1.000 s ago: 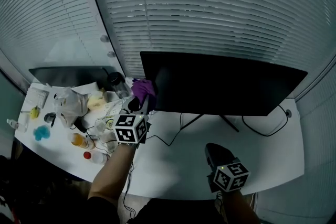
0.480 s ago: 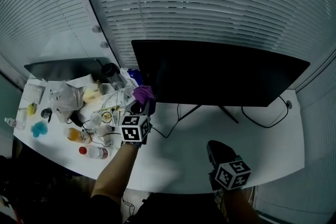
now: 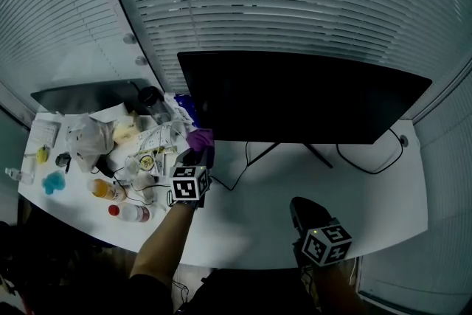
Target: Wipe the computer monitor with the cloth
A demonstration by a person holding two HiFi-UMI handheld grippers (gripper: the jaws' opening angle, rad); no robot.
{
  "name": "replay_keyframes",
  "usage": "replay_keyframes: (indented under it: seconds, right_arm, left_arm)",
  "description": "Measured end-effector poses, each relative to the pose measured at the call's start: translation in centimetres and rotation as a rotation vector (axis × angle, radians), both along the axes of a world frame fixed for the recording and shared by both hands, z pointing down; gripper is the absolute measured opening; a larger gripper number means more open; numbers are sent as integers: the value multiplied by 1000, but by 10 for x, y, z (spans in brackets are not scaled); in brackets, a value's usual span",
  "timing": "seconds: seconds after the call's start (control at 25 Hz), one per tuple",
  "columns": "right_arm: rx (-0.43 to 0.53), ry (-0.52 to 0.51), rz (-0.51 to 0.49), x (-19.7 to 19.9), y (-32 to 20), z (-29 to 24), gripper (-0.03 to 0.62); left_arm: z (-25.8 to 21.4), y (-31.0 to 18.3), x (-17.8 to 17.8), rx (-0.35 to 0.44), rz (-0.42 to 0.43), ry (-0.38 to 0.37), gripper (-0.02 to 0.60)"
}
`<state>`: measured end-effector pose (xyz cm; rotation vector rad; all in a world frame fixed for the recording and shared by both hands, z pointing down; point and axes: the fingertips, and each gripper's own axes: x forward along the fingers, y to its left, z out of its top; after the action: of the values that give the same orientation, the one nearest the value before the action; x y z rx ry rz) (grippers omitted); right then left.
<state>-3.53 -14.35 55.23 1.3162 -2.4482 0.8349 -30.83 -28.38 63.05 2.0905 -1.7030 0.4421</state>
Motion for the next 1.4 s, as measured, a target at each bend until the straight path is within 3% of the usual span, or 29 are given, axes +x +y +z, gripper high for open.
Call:
replay_keyframes:
  seconds: [0.76,1.08,1.4]
  right_arm:
    - [-16,-28,15,6,9,10,26]
    - [-29,-35,45,28,10,14,26]
    - [-32,-54,83,53,11,18,26]
  left_arm:
    - [62,19,3,-185,-43,36,74]
    - [62,2,24,-184,-26,32,74]
    - [43,-9,70,-146,42,35,74]
